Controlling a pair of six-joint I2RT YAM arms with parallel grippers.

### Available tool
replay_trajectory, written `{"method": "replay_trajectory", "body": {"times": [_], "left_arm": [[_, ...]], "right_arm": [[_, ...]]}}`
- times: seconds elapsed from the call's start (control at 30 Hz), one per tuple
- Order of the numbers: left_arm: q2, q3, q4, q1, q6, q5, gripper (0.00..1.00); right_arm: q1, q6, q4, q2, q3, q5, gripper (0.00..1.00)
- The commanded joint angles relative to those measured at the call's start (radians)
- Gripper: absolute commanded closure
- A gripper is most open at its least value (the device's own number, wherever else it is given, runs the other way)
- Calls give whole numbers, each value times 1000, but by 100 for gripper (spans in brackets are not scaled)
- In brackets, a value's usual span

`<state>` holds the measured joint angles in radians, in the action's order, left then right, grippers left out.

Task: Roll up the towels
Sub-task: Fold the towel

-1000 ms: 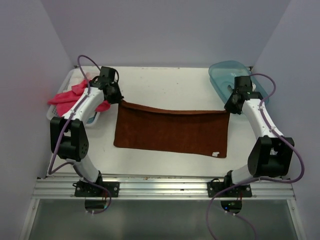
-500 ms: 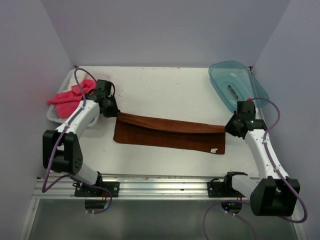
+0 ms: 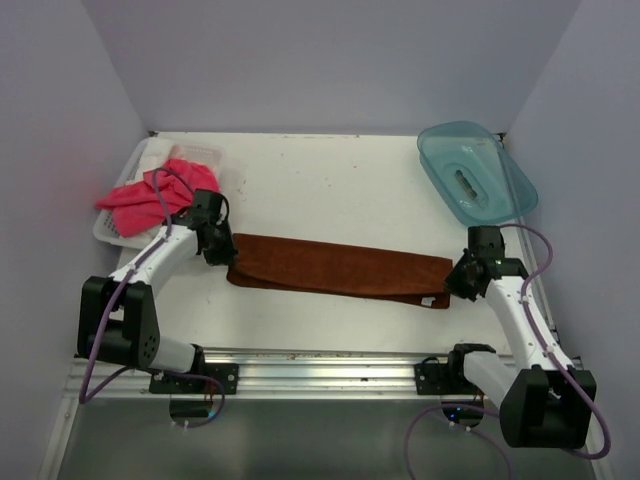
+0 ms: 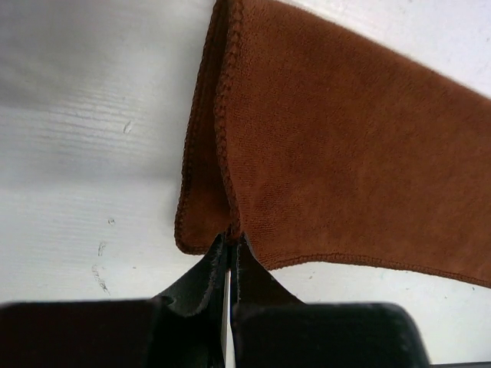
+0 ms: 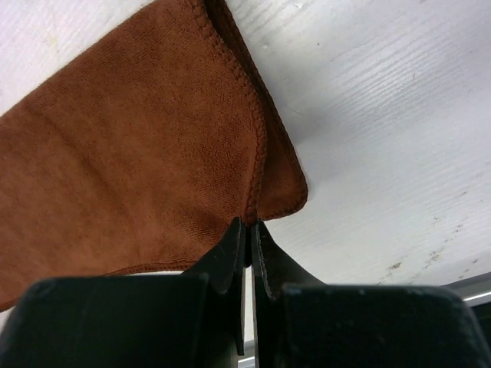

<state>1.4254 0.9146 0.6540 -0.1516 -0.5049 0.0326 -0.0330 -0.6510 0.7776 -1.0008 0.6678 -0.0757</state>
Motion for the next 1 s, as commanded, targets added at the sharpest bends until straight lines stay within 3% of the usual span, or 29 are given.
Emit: {"method": "replay_trajectory", "body": {"times": [0.0,0.5,0.53,0.63,0.67,0.7,0.73,0.8,0.9,0.97], "left_arm": [[-36,-29,-62,4,-9,27,100],[-75,-71,-71,4,-14,12,100],[-75,-71,-70,4,-17,7,100],[-69,-63,-56,4,-14,-5,82],[-68,-60,-53,4,-11,-10,60],[-69,-48,-41,4,-4,-14,55],[-75,-42,-37,4,-3,-17,52],[-94,-16,-24,4,0,-28,48],[-131,7,-28,3,-1,-28,48],[-146,10,-53,-6,0,-2,50]], "right_arm": [[-2,-22,-14,21,-13,-4,100],[-2,-21,-24,27,-37,-15,100],[-1,-21,-23,27,-39,-13,95],[-2,-19,-14,34,-43,-9,76],[-1,-19,-5,37,-40,-15,63],[-1,-19,-1,45,-37,-18,58],[-2,-16,3,60,-34,-24,50],[-1,-9,15,70,-16,-44,45],[-1,7,12,59,15,-67,44],[-1,19,-9,28,33,-64,51]]}}
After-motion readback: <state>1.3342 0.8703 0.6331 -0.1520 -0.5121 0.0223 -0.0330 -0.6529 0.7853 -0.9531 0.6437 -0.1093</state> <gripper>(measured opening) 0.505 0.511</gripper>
